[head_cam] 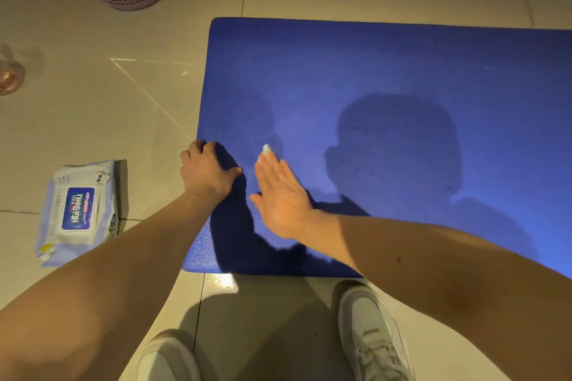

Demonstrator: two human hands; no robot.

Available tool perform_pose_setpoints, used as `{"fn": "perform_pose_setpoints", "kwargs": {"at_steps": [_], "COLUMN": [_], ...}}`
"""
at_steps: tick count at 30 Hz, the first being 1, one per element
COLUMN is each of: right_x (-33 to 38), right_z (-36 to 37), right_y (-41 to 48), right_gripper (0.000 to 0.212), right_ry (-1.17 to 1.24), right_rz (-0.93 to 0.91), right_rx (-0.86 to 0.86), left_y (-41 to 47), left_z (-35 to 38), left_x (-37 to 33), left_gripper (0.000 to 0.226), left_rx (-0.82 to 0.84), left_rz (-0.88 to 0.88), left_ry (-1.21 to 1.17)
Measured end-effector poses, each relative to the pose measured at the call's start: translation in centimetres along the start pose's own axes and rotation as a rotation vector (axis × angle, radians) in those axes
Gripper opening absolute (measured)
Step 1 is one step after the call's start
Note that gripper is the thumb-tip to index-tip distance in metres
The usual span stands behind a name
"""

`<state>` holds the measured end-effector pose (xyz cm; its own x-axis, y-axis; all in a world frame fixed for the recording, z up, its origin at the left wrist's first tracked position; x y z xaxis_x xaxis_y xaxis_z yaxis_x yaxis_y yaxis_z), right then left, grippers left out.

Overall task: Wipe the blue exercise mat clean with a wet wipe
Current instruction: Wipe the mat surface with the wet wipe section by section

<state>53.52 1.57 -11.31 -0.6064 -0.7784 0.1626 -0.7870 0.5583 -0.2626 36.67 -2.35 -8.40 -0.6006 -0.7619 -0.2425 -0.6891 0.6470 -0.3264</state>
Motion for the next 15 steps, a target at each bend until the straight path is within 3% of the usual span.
{"fn": "perform_pose_setpoints", "kwargs": {"at_steps": [2,4,7,9,12,15], "right_x": [-0.3,-2.5,-8.1,-10.5,-9.1,-3.4], "right_z": [0.2,-0.3,-1.2,-1.6,-1.3,0.2], "right_y": [-0.5,-0.3,-0.1,-0.4,-0.8,-1.9], "right_gripper": [0.071,0.070,0.069,0.070,0.071,0.074], "right_ry": [-0.062,-0.065,-0.088,0.039,0.036,0.076], "right_rz": [-0.110,-0.092,0.110,0.248,0.328,0.254], "right_rx": [-0.017,-0.076,-0.047,0.020,-0.041,-0.046], "left_y": [-0.9,-1.7,-2.9,-3.8,-5.2,-6.6], "left_z": [0.1,0.2,0.4,0.7,1.0,1.5], "left_x": [-0.1,-0.2,0.0,0.2,0.5,0.5], "left_gripper": [0.079,0.079,0.079,0.079,0.079,0.079], "left_rx": [-0.007,-0.004,0.009,0.018,0.032,0.050], "left_rz": [0.017,0.030,0.030,0.020,0.004,-0.001], "left_ry": [0.009,0.024,0.017,0.017,0.019,0.019]}}
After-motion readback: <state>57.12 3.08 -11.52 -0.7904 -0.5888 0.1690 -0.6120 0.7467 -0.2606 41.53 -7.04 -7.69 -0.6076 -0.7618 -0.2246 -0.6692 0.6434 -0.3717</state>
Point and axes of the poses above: each hand's wrist, its own y-axis towards the middle knuckle, its own z-axis out of the palm, x = y × z, the point moved 3 cm from there along y, towards the middle knuckle, and after that the axes turned 1 degree about y, right-handed, at the moved point
